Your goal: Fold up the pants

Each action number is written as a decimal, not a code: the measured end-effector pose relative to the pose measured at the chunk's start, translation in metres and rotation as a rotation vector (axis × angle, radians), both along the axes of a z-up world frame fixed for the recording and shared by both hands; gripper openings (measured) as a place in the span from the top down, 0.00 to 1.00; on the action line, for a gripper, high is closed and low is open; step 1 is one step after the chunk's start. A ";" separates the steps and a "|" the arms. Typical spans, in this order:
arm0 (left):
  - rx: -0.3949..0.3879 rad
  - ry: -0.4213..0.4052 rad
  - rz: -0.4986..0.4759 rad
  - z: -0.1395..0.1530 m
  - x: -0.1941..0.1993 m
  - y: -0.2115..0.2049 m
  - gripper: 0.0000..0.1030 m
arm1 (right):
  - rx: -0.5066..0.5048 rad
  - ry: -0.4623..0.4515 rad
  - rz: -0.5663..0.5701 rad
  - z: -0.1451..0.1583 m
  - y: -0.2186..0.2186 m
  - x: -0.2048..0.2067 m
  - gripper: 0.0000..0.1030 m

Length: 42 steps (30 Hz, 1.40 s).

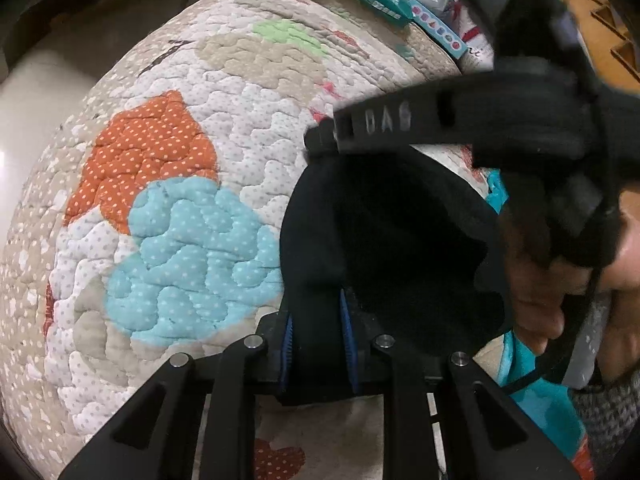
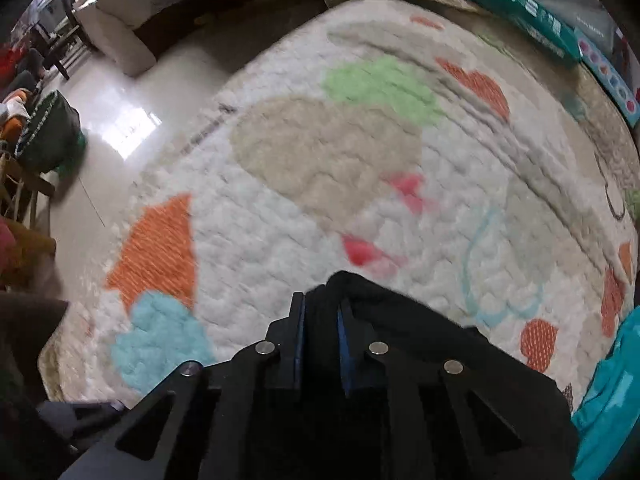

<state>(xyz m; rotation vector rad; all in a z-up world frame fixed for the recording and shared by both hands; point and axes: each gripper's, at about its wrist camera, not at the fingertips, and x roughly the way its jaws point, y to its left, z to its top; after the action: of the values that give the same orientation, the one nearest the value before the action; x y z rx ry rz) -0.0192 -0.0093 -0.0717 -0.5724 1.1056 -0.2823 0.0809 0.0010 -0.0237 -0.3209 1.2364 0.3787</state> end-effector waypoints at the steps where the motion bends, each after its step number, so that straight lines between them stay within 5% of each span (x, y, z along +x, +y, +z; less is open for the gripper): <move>1: -0.003 0.006 0.012 0.000 0.000 0.003 0.81 | 0.005 -0.007 -0.003 0.004 0.007 0.002 0.87; 10: -0.010 0.036 0.215 0.004 0.007 0.065 0.81 | 0.107 -0.047 0.034 0.027 0.056 0.025 0.86; 13: -0.038 0.076 0.250 -0.001 0.008 0.079 0.78 | 0.094 -0.031 0.014 0.014 0.058 0.035 0.76; 18: -0.075 0.057 0.238 0.007 -0.001 0.082 0.75 | 0.211 -0.063 -0.078 0.040 0.004 0.031 0.39; 20: -0.148 0.036 0.252 0.014 -0.005 0.091 0.68 | 0.269 -0.118 -0.166 0.062 -0.038 0.021 0.39; 23: -0.143 -0.030 0.304 0.031 -0.010 0.107 0.67 | 0.272 -0.160 -0.227 0.078 -0.081 -0.004 0.39; 29: -0.101 -0.018 0.383 0.028 -0.008 0.125 0.63 | 0.307 -0.119 -0.285 0.049 -0.105 -0.053 0.39; 32: -0.070 0.006 0.375 0.019 -0.005 0.119 0.63 | 0.306 -0.125 -0.280 0.030 -0.094 -0.069 0.48; 34: -0.041 0.008 0.368 0.017 -0.003 0.116 0.63 | 0.283 -0.093 -0.274 0.015 -0.081 -0.073 0.65; 35: -0.029 0.006 0.366 0.016 -0.001 0.114 0.63 | 0.259 -0.082 -0.269 0.010 -0.074 -0.074 0.89; 42: 0.034 0.028 0.300 0.010 0.001 0.103 0.60 | 0.155 -0.104 -0.325 0.003 -0.087 -0.085 0.92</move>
<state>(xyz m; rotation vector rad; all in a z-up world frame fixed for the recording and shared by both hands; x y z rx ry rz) -0.0180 0.0935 -0.0613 -0.7033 1.0333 0.0047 -0.0039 -0.0863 -0.0210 -0.0043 1.1270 0.1731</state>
